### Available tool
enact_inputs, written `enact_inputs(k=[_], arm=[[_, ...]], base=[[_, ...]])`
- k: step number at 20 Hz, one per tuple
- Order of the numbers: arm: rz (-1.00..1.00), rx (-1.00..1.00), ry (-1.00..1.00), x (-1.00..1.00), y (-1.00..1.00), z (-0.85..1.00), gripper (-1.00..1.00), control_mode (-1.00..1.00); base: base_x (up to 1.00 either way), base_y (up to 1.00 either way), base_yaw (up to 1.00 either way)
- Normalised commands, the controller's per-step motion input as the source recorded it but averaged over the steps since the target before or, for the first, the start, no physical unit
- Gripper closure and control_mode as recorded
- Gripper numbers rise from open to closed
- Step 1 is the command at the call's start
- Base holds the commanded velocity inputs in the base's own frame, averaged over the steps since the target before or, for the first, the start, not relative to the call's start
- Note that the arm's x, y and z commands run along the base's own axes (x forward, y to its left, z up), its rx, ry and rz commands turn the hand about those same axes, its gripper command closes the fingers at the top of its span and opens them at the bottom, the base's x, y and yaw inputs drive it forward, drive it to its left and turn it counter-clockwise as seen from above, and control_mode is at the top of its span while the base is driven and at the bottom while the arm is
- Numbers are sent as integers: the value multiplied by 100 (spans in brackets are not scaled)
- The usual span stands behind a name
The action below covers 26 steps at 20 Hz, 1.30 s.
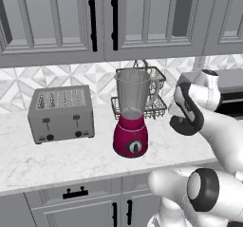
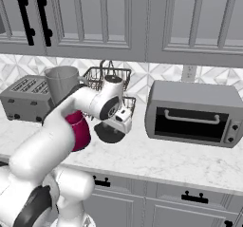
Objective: Close the lid blender by securely placing the lid on top.
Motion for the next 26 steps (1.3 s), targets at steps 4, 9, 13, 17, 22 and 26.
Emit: enact_inputs(k=[4, 9, 13, 17, 22, 26], arm=[[5, 0, -27, -41, 5, 100, 100, -100], [7, 0, -37, -49, 9, 100, 100, -100], [6, -2, -33, -56, 25, 100, 100, -100], [4, -5, -27, -52, 45, 100, 100, -100], [2, -7, -16, -18, 60, 100, 100, -100], [0, -6, -4, 0, 69, 100, 100, -100]], base=[[0, 0, 0], [0, 0, 0], [0, 0, 0], [0, 0, 0], [0, 0, 0], [0, 0, 0]])
